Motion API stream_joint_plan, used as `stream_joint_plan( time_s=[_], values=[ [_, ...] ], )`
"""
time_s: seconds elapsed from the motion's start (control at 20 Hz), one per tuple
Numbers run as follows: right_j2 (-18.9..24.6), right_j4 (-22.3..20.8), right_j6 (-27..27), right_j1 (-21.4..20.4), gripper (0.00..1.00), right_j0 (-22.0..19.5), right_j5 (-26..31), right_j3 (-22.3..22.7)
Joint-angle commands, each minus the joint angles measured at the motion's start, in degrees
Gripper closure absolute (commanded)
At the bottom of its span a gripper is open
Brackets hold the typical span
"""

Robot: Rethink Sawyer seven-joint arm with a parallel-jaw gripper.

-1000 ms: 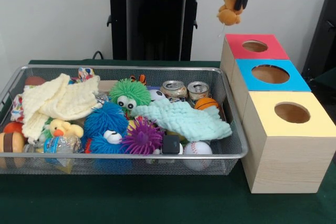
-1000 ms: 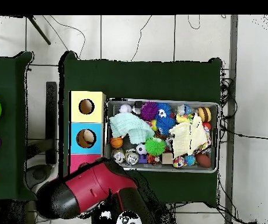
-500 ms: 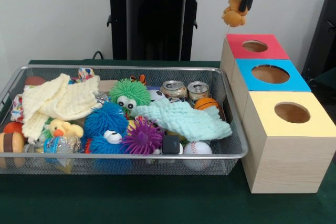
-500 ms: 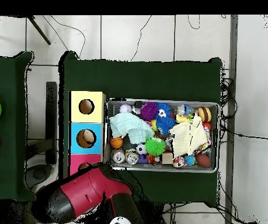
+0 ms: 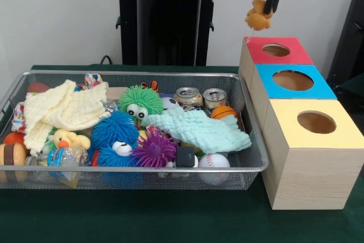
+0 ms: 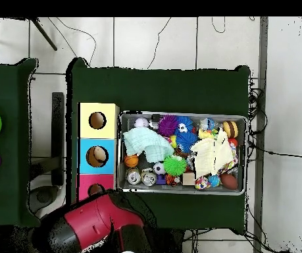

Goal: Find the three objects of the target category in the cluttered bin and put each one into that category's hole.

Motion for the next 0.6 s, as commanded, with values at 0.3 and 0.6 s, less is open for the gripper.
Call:
stream_joint_plan(
  time_s=[0.3,0.6],
  values=[
    [-6.6,3.03,15.9,4.16,1.0,3.46,-6.18,3.28],
    [-8.31,4.19,15.25,5.5,1.0,4.52,-8.5,3.41]
  ],
)
